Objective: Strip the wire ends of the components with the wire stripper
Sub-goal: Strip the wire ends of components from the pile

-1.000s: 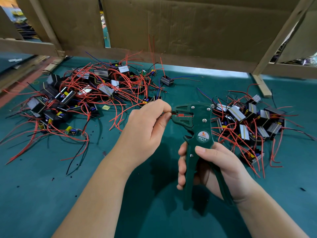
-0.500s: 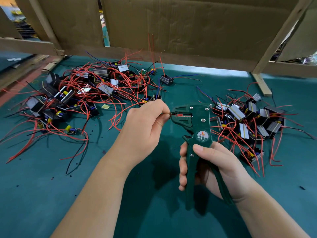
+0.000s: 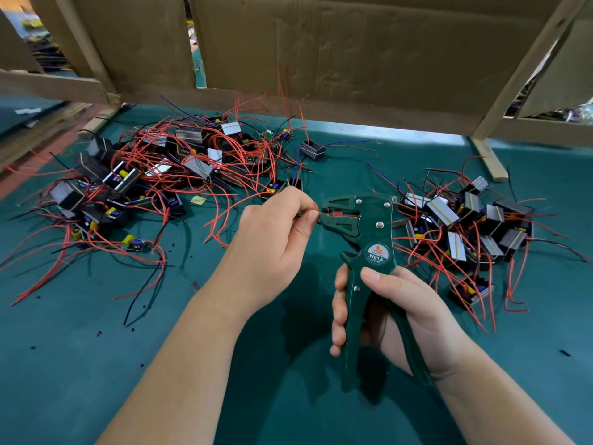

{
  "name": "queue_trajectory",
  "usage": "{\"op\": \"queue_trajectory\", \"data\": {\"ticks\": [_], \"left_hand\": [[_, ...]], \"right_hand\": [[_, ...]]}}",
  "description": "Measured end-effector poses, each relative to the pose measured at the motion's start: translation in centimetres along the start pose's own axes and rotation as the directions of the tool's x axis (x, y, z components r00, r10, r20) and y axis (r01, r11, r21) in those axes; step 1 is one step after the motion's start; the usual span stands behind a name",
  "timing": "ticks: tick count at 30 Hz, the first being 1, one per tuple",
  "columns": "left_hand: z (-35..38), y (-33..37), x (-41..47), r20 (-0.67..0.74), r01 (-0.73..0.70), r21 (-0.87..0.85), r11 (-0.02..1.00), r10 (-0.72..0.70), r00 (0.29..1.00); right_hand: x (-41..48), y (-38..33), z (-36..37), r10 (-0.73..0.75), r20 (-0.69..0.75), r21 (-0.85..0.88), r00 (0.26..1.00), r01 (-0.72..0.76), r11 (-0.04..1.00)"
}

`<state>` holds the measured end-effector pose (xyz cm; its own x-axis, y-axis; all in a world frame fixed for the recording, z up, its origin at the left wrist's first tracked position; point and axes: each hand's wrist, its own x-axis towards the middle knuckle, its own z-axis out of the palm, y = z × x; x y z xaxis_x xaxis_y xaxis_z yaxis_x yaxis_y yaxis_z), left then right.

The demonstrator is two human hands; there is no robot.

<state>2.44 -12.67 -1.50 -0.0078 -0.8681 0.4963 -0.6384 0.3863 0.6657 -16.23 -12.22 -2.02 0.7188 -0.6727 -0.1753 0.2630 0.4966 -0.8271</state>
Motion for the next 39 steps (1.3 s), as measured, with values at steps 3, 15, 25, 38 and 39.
{"op": "queue_trajectory", "data": {"ticks": [3, 15, 25, 38, 39], "left_hand": [[-0.1, 0.1, 0.0, 0.003, -0.010, -0.013, 1.000, 0.010, 1.000], [-0.4, 0.0, 0.3, 0.026, -0.043, -0.002, 0.999, 0.043, 0.999], [-0.1, 0.0, -0.1, -0.005, 0.007, -0.010, 1.000, -0.007, 1.000], [0.5, -0.7, -0.4, 0.088, 0.101, 0.051, 0.994, -0.105, 0.991], [0.3, -0.8, -0.4, 0.088, 0.109, 0.042, 0.993, -0.112, 0.990]], "right_hand": [[-0.1, -0.1, 0.0, 0.004, 0.020, 0.011, 1.000, -0.004, 1.000], [-0.1, -0.2, -0.3, 0.006, 0.039, 0.012, 0.999, -0.007, 1.000], [0.1, 0.1, 0.0, 0.012, -0.020, -0.001, 1.000, -0.012, 1.000], [0.2, 0.4, 0.9, -0.003, -0.328, -0.049, 0.945, -0.014, 0.999], [0.0, 0.1, 0.7, 0.017, -0.291, -0.047, 0.957, -0.032, 0.998]]}}
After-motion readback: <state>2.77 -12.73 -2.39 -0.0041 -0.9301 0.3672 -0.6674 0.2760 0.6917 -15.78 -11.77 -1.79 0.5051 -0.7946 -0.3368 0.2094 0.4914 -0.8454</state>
